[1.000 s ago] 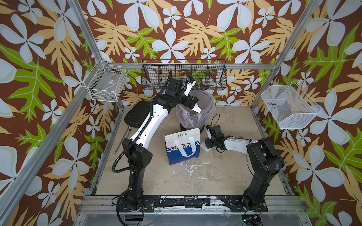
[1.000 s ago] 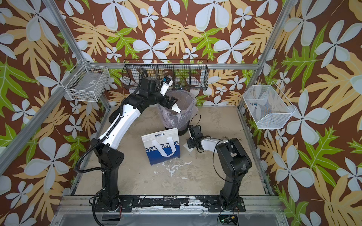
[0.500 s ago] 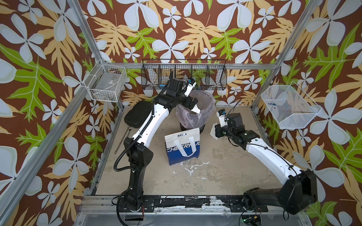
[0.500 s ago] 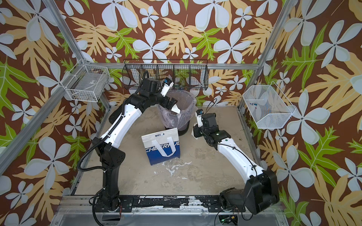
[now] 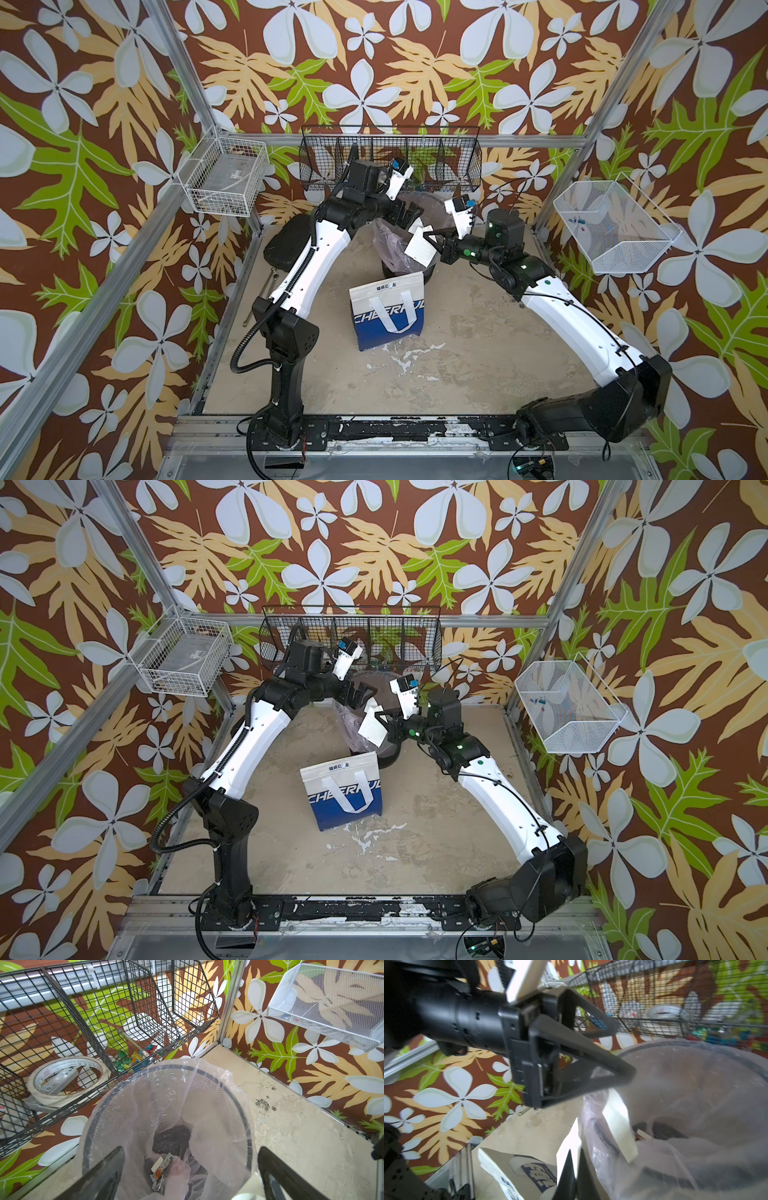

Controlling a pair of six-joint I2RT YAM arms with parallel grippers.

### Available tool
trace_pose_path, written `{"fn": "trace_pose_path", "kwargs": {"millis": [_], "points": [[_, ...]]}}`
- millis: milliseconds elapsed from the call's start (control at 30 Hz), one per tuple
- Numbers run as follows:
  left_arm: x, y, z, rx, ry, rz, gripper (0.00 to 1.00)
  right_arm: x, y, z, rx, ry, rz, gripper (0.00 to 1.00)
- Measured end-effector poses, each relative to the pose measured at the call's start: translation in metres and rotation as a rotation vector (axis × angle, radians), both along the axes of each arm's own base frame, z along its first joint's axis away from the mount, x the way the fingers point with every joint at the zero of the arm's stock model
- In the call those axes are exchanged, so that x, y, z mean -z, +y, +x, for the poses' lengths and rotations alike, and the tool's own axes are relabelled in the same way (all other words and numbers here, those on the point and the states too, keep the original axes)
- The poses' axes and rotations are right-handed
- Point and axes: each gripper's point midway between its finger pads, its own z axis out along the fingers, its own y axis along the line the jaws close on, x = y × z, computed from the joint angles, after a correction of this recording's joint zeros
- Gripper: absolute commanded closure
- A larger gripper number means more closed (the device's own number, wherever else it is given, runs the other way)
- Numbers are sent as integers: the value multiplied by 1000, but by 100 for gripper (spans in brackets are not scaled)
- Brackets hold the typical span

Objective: Shred takeout receipts and throw away
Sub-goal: Place the takeout receipt in the trash bin.

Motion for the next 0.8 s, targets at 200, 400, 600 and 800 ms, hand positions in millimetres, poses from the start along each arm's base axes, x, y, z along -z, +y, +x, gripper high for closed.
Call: {"fn": "trace_pose_path", "kwargs": {"millis": [200,400,600,800], "points": [[0,-5,-6,30,31,-31,0,15,11,31,-5,66,20,100],[-2,-1,-16,39,44,-37,0,25,-6,58,51,97,23,100],[5,-1,-15,39,44,-15,1,8,-15,67,56,56,54,100],[-5,1,-22,59,17,-14,12,-4,-24,68,55,33,66,100]]}}
